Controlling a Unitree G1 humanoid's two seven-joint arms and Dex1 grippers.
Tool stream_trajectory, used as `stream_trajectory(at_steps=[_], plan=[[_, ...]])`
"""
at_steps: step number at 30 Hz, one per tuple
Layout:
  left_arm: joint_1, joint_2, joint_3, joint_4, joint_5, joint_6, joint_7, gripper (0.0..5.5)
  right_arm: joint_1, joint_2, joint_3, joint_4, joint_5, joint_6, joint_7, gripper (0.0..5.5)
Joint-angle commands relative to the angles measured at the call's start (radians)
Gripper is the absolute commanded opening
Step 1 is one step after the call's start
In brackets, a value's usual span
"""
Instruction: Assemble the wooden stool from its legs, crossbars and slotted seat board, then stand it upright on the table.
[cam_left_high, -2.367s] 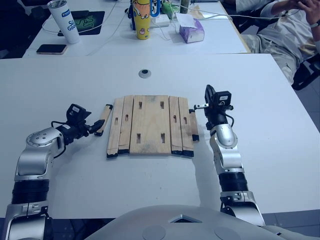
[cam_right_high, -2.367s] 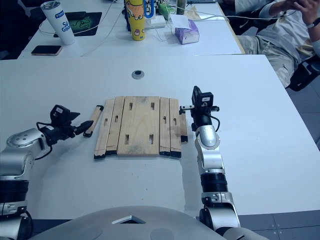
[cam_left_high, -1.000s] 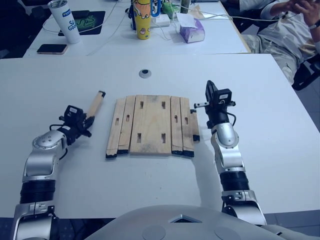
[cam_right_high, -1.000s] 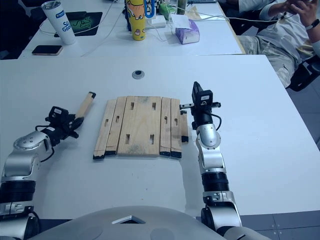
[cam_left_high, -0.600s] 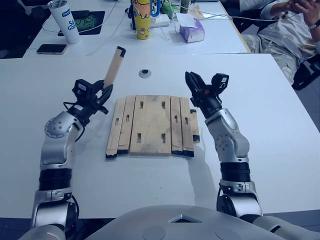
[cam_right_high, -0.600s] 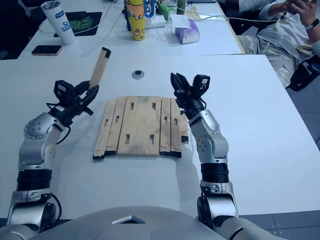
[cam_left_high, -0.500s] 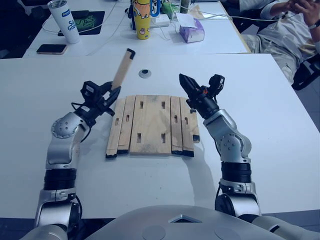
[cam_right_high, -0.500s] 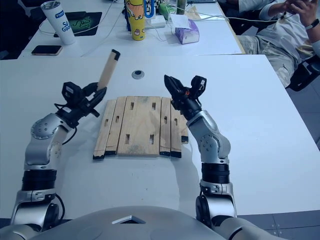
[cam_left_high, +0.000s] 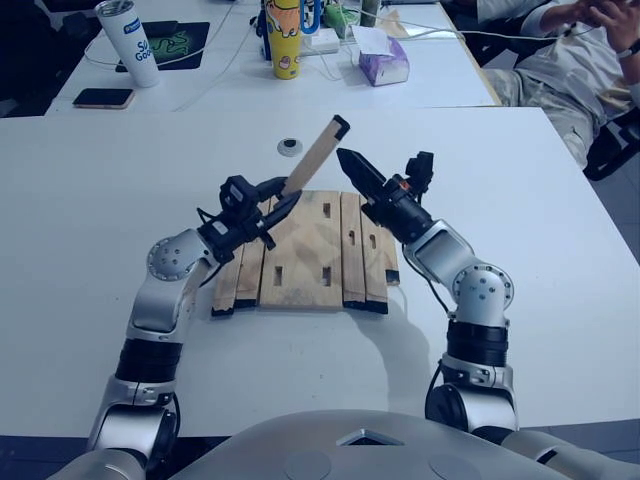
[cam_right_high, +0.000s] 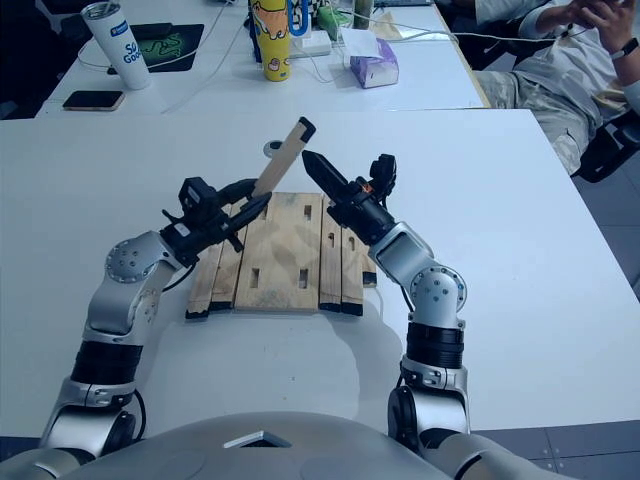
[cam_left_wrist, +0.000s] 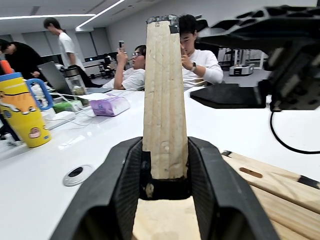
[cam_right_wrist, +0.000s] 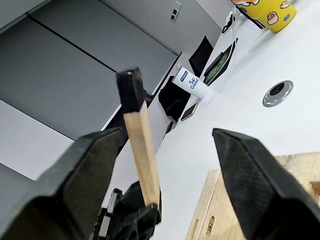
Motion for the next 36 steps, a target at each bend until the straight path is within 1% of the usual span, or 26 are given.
stream_trajectory(at_steps=[1,2,4,15,18,21,35,36], plan=[[-0.014,0.005,-0.023,0.001,0.025,-0.005,-0.009,1.32,-0.032,0.005,-0.008,0.004,-0.001,-0.013,0.002,3.37],[-0.014,0.005,-0.028,0.006,0.033,-0.009,-0.008,1.32,-0.036,0.006,-0.006,0.005,0.0,-0.014,0.004,3.37],[-0.013,0.003,-0.035,0.014,0.044,-0.017,-0.007,1.32,-0.04,0.007,-0.004,0.006,-0.002,-0.017,0.006,3.14],[-0.007,-0.007,-0.06,0.001,0.045,-0.025,-0.014,1.32,-0.043,0.01,0.0,0.013,-0.014,-0.03,0.003,1.27],[-0.006,-0.009,-0.064,-0.006,0.041,-0.022,-0.018,1.32,-0.044,0.009,0.001,0.014,-0.016,-0.032,0.003,0.92],[-0.004,-0.009,-0.066,-0.011,0.037,-0.018,-0.022,1.32,-0.045,0.01,0.0,0.013,-0.017,-0.034,0.002,0.46],[0.001,0.002,-0.069,0.0,0.046,-0.023,-0.023,1.32,-0.044,0.022,-0.01,0.008,-0.025,-0.049,-0.001,0.41],[0.002,0.001,-0.067,0.004,0.045,-0.023,-0.021,1.69,-0.044,0.023,-0.012,0.007,-0.027,-0.054,-0.002,0.41]])
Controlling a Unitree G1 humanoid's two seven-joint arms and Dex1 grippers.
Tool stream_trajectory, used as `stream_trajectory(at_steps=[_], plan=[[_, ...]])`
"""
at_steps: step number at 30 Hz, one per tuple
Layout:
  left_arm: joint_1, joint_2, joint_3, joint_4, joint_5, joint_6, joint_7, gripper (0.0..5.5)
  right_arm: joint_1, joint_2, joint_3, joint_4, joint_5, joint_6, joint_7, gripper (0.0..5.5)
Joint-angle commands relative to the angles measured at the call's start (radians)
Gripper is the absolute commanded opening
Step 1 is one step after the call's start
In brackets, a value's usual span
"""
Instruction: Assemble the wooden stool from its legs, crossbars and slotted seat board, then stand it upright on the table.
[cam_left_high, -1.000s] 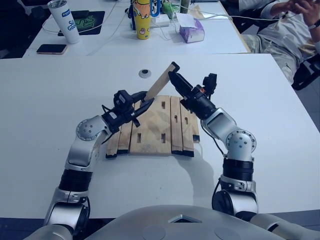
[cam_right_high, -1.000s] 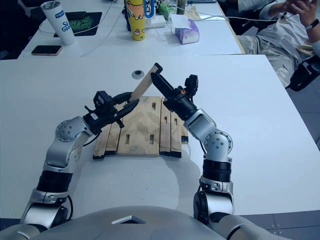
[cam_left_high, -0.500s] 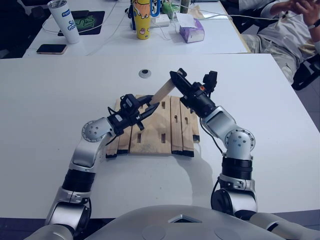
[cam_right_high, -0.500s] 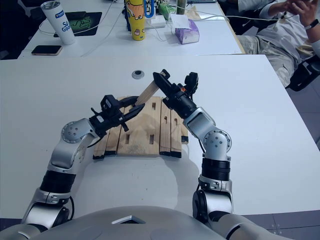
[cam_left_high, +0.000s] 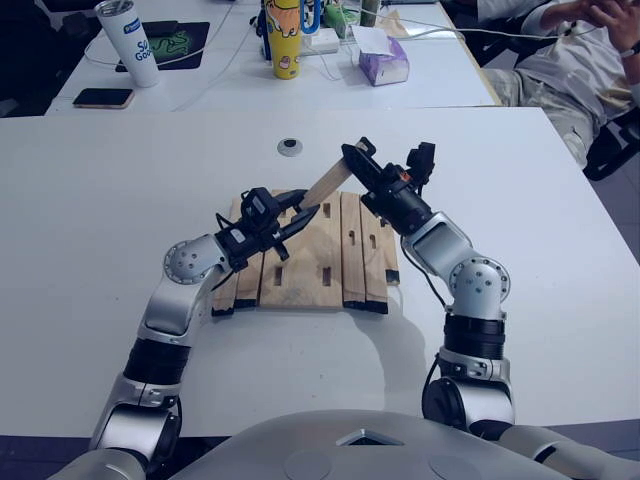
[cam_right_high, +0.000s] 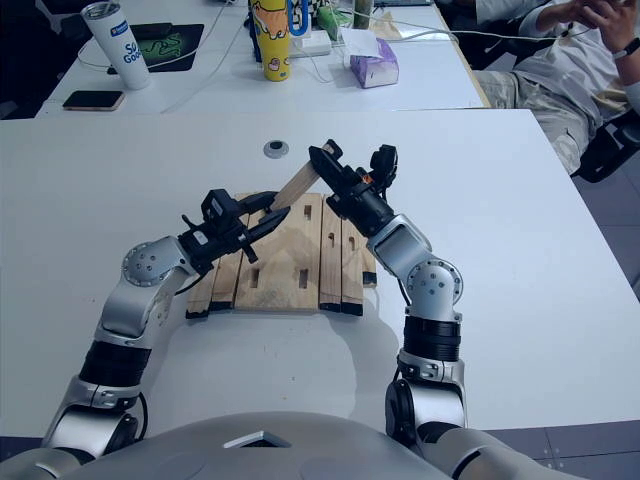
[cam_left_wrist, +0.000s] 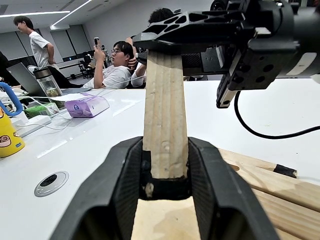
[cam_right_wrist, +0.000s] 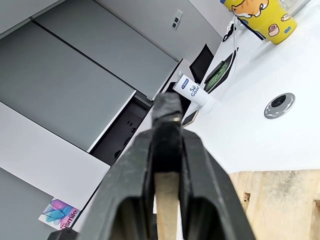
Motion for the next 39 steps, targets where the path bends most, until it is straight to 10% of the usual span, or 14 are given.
stream_trajectory(at_steps=[1,10,26,39], plan=[[0.003,0.002,-0.001,0.01,0.007,-0.005,-0.006,1.75,-0.017,0.008,-0.016,-0.006,-0.008,-0.026,-0.005,0.41],[-0.012,-0.036,0.145,0.056,-0.039,-0.019,0.115,2.35,-0.041,-0.051,-0.086,-0.062,-0.14,-0.159,-0.099,0.41],[0.05,-0.157,0.322,0.096,-0.067,0.009,0.426,0.05,0.266,0.012,0.084,-0.273,-0.402,-0.219,-0.198,0.41],[0.035,-0.133,0.311,0.109,-0.053,0.065,0.44,0.0,0.321,0.109,0.064,-0.132,-0.469,-0.32,-0.198,0.41]])
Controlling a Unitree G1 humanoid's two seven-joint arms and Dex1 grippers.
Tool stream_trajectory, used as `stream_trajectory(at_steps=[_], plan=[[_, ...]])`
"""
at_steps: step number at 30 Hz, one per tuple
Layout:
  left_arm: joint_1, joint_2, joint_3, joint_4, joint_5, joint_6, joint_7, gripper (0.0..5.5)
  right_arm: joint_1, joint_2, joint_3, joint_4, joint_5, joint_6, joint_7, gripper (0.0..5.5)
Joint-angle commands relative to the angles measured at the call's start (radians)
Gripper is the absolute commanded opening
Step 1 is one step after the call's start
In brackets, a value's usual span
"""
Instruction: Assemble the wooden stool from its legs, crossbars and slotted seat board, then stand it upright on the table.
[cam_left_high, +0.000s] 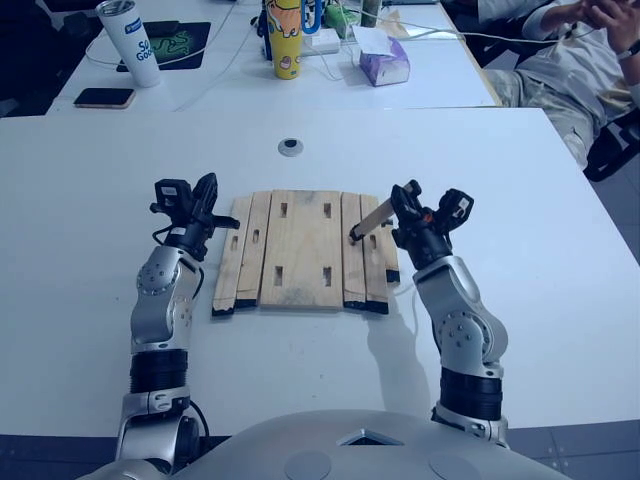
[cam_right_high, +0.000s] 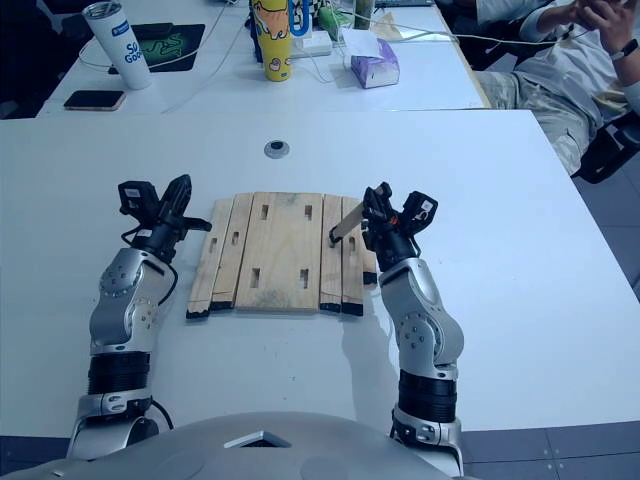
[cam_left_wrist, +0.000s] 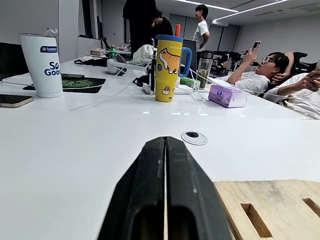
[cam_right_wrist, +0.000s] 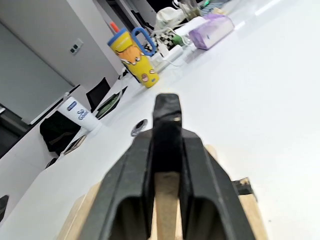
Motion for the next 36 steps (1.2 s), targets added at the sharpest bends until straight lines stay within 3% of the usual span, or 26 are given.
stream_trajectory(at_steps=[1,7,21,36], plan=[[-0.028,0.025,0.001,0.007,0.012,0.019,-0.013,0.0,0.019,0.051,-0.029,0.074,0.012,-0.029,-0.002,0.41],[-0.034,0.034,-0.006,0.001,0.013,0.028,-0.023,0.0,0.03,0.068,-0.027,0.116,0.024,-0.074,-0.032,0.41],[-0.033,0.02,-0.005,-0.003,0.016,0.021,-0.009,0.0,-0.018,0.089,-0.072,0.103,0.298,-0.074,-0.082,0.41],[-0.029,0.0,0.001,-0.007,0.016,0.011,-0.002,0.0,-0.039,0.071,-0.073,0.197,0.273,-0.111,-0.106,0.41]])
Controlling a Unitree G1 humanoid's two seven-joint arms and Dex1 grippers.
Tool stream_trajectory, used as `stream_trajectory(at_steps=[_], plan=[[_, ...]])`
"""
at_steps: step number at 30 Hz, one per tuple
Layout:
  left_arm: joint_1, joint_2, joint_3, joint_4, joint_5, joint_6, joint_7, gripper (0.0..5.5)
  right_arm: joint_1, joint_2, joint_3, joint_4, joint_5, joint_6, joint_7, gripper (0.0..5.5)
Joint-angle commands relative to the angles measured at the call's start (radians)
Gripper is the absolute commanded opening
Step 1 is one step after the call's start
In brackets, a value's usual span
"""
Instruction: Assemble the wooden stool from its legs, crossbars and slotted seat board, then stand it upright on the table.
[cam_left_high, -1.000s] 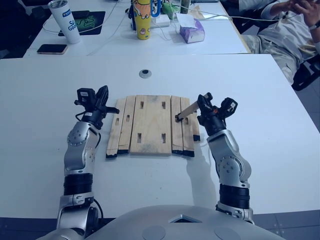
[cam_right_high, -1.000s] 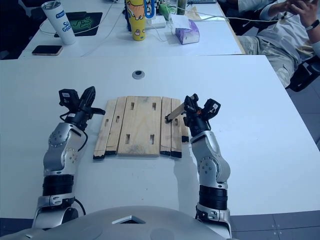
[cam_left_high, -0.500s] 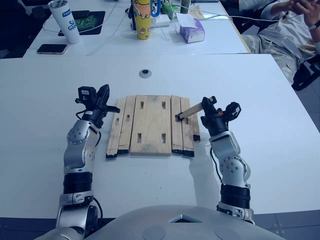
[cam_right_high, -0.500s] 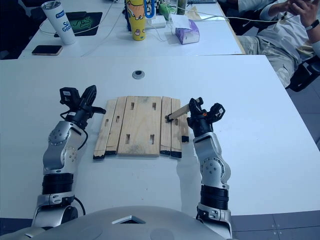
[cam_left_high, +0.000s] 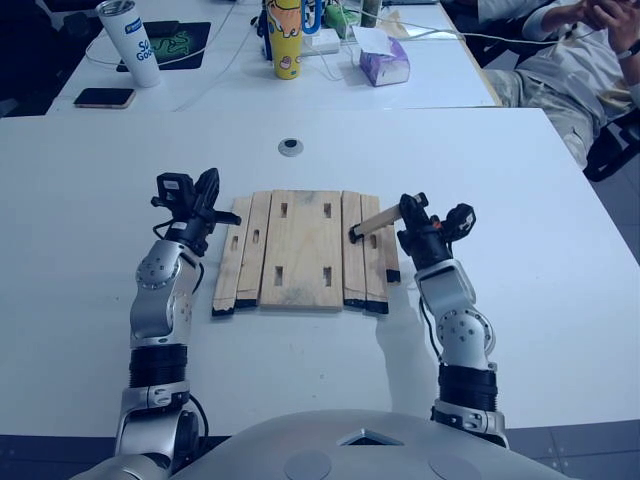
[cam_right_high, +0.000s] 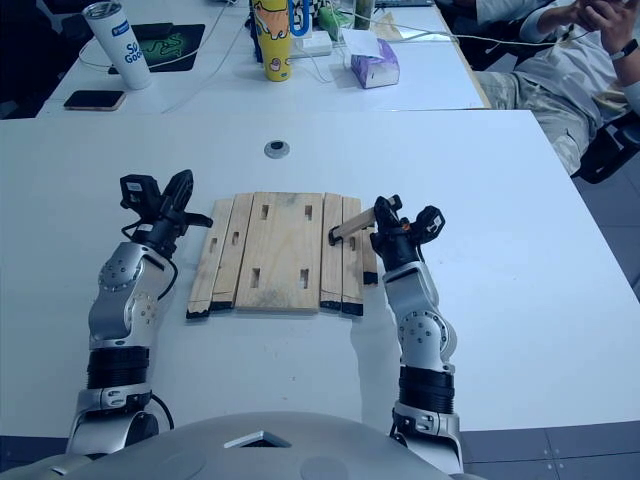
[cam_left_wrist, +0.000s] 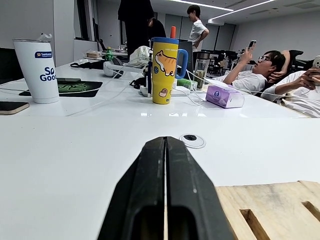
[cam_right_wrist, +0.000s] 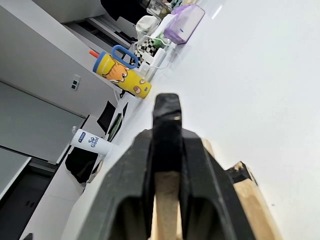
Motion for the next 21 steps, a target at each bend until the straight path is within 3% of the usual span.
stream_trajectory(at_steps=[1,7,21], plan=[[-0.003,-0.003,0.001,-0.01,0.005,0.0,0.004,0.0,-0.008,0.064,-0.014,0.042,-0.026,-0.016,-0.021,0.41],[0.0,-0.005,0.003,-0.024,0.006,0.005,0.005,0.0,0.021,0.019,0.054,-0.025,-0.149,-0.033,-0.033,0.41],[0.004,-0.005,-0.019,-0.06,0.026,0.001,0.008,0.0,0.027,-0.155,0.29,0.03,-0.636,-0.109,0.143,0.41]])
